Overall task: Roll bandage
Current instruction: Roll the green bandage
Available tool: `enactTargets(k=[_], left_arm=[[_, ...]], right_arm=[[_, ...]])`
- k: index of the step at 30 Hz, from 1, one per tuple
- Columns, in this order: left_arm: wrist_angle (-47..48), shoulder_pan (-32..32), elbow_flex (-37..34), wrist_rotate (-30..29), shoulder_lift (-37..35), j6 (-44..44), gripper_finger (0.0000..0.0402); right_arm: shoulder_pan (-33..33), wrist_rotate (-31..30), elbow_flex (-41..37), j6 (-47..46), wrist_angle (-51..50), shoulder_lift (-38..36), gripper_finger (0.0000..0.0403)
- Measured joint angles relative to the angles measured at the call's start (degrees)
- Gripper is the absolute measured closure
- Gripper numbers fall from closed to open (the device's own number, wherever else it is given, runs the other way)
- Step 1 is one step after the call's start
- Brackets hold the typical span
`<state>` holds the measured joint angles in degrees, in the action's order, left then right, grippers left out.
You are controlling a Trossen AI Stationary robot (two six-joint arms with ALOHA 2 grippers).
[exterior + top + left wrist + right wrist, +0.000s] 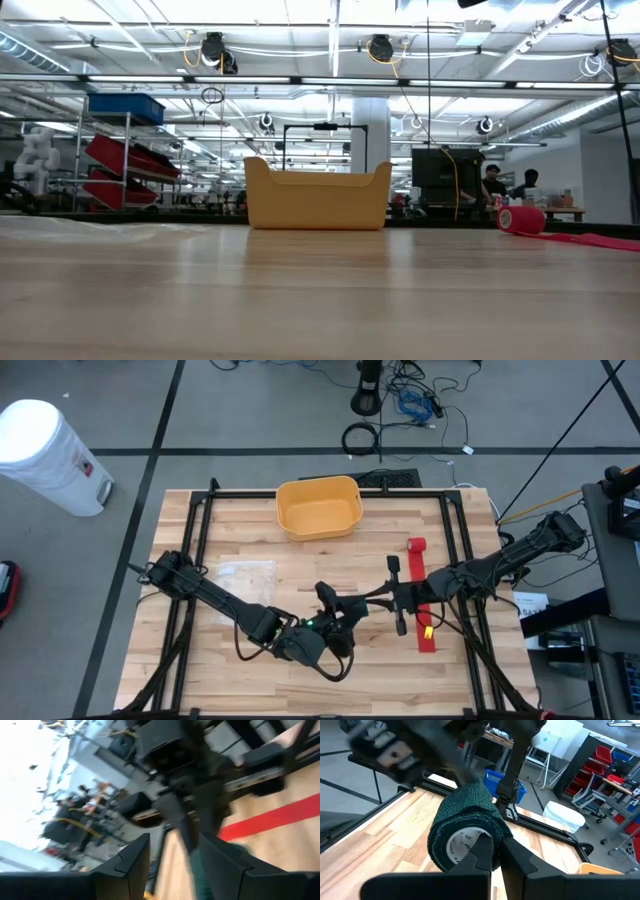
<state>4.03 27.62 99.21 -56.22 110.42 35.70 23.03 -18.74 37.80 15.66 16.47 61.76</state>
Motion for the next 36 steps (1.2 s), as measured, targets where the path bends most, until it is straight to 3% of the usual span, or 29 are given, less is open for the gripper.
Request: enactTargets(k=[11,36], left_arm=[[5.8,-1.7,-0.1,2.7,0.1,-7.3,0.0227],[6.1,-3.0,0.0,3.5,-0.8,-5.4,0.0227]], right_arm=[[-0.1,0.3,0.0,-0.2,-0.3,0.0,0.0392],[-0.1,0.6,-0.1,0.0,0.2,0.0,0.0392]])
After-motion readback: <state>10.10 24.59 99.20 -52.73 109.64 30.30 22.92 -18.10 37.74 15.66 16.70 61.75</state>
